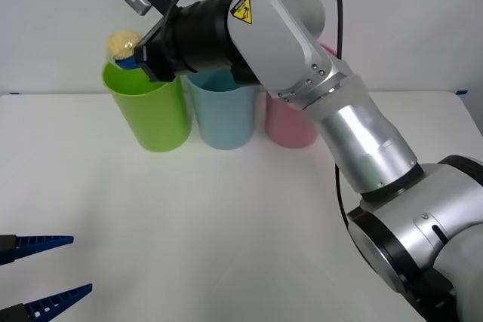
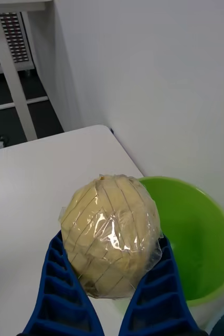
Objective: Put cans in the blue bin and PET bottles in the pink bin and trash in the green bin.
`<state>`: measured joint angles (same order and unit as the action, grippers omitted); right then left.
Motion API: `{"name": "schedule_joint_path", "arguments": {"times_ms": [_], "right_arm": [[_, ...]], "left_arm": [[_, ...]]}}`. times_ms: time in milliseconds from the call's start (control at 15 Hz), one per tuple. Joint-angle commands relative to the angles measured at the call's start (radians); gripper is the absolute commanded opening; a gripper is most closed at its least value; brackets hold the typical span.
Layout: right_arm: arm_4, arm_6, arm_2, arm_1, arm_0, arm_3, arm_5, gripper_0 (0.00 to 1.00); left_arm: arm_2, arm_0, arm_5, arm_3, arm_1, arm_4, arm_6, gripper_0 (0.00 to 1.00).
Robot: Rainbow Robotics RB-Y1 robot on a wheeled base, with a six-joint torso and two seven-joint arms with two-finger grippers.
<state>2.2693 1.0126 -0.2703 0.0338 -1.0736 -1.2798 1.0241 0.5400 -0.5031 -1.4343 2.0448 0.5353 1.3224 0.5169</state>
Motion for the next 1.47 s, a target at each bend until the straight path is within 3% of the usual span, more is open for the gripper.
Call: {"name": "schedule_joint_path", "arguments": {"times_ms": [67,400,733,933,1133,1467], "right_arm": [[0.036,0.001,-0.003,-0.023,-0.059,0.088,-0.022,0.0],[0.033,0.006,-0.082,-0.023,-0.186,0.316,-0.142,0.0],[0.002,0.018,-0.178,-0.023,-0.227,0.436,-0.269,0.0],[0.01,0.024,-0.178,-0.035,-0.227,0.456,-0.294,0.0],[0.019,0.024,-0.178,-0.051,-0.264,0.563,-0.38,0.0],[0.027,0.024,-0.179,-0.051,-0.279,0.583,-0.387,0.0]], "left_arm": [[0.0,0.0,0.0,0.0,0.0,0.0,0.0,1.0],[0.0,0.0,0.0,0.0,0.0,0.0,0.0,1.0],[0.0,0.0,0.0,0.0,0.0,0.0,0.0,1.0],[0.0,0.0,0.0,0.0,0.0,0.0,0.0,1.0],[0.0,0.0,0.0,0.0,0.0,0.0,0.0,1.0],[0.0,0.0,0.0,0.0,0.0,0.0,0.0,1.0]]}}
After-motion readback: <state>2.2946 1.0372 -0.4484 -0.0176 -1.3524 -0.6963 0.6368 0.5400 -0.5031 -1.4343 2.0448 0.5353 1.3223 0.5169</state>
